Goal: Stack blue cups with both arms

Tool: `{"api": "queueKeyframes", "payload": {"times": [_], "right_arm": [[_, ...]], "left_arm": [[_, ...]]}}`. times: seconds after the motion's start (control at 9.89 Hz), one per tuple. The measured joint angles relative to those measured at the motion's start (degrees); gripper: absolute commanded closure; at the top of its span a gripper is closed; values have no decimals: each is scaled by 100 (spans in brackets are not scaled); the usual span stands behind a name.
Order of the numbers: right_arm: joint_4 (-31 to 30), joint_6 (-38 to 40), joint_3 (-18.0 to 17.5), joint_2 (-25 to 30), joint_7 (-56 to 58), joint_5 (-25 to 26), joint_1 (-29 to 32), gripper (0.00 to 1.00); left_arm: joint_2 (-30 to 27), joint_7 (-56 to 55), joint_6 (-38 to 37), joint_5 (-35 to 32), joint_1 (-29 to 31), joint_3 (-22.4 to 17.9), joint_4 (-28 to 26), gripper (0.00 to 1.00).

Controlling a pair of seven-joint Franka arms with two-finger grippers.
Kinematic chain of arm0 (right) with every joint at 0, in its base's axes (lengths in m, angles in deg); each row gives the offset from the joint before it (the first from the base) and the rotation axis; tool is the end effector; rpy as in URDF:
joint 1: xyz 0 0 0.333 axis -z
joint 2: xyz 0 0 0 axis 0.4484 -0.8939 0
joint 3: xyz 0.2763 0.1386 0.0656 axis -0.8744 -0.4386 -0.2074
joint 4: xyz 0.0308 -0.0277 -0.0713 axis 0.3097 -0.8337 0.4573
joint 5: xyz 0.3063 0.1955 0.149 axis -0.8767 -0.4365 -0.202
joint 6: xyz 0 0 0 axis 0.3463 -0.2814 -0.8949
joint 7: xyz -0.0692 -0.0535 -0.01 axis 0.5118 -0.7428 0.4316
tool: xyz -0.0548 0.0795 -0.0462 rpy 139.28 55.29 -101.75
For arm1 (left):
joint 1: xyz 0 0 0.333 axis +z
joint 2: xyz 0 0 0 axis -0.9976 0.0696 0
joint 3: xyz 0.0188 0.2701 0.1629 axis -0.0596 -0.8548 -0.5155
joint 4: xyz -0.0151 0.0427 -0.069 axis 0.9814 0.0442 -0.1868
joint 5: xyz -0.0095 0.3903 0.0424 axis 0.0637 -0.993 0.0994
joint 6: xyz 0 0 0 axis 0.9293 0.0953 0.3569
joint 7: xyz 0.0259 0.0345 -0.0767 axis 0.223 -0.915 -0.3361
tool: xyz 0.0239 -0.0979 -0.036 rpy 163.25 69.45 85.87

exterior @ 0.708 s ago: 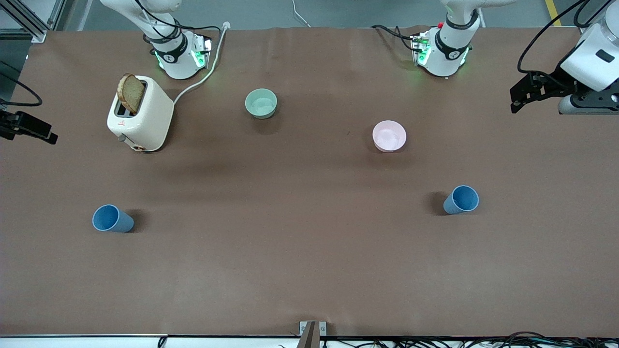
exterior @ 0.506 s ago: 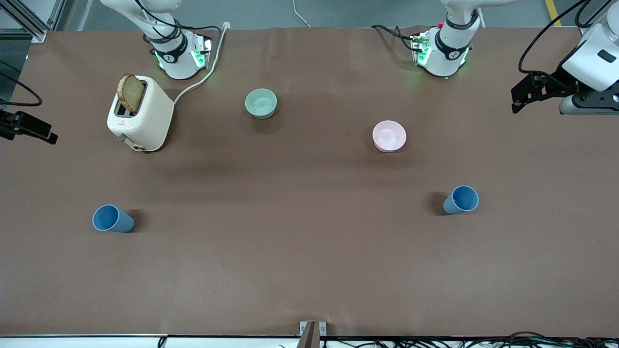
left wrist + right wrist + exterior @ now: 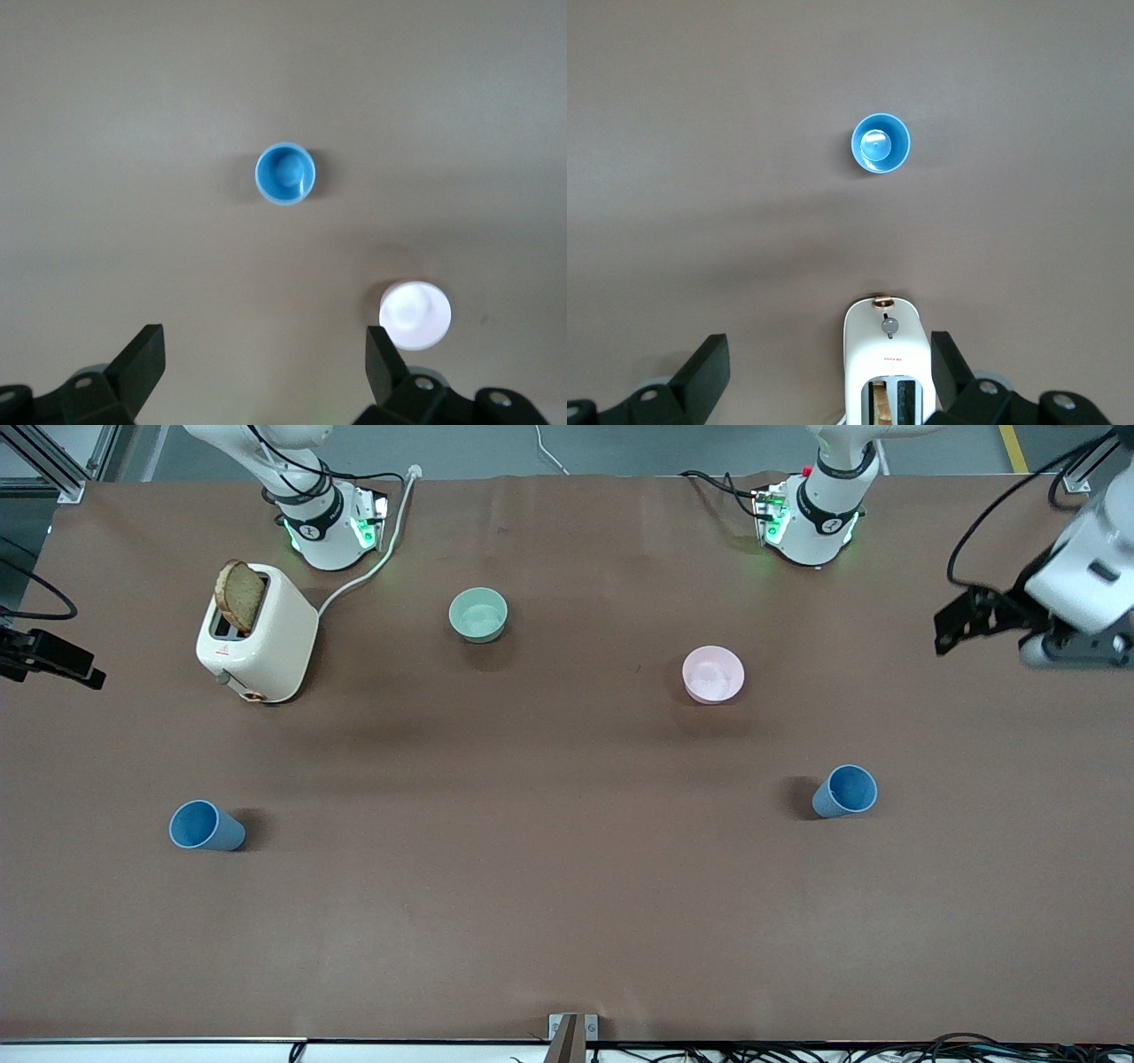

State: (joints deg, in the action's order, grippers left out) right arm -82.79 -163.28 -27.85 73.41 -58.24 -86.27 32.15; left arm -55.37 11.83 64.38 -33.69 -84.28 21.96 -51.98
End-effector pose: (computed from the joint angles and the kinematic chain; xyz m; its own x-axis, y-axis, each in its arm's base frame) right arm 0.5692 -0.0548 0.6283 0.9950 -0.0920 -0.0396 -0.0922 -0.9957 -0.0025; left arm 0.5708 -0.0702 0.5965 0.9980 -0.0595 -0.0229 -0.0601 -0.9979 -0.0239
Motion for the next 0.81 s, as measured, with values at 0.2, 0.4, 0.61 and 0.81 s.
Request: {"api": "queueKeyframes", "payload": {"times": [0.2, 0.4, 0.61, 0.81], "right_arm": [[-40, -70, 14, -82, 417, 0, 63, 0], [-183, -659, 22, -558, 550, 0, 246, 0], [-305, -1511, 32, -1340, 834, -2, 490, 0], [-853, -2910, 40, -1881, 1111, -3, 678, 0]], "left_arm": [[667, -27, 947, -31, 133, -6, -283, 0], [1031, -26, 2228, -34, 430, -11, -1063, 0], [1203, -21, 3308, -34, 643, -13, -1959, 0], [1351, -23, 3780, -34, 649, -2, -2337, 0]]}}
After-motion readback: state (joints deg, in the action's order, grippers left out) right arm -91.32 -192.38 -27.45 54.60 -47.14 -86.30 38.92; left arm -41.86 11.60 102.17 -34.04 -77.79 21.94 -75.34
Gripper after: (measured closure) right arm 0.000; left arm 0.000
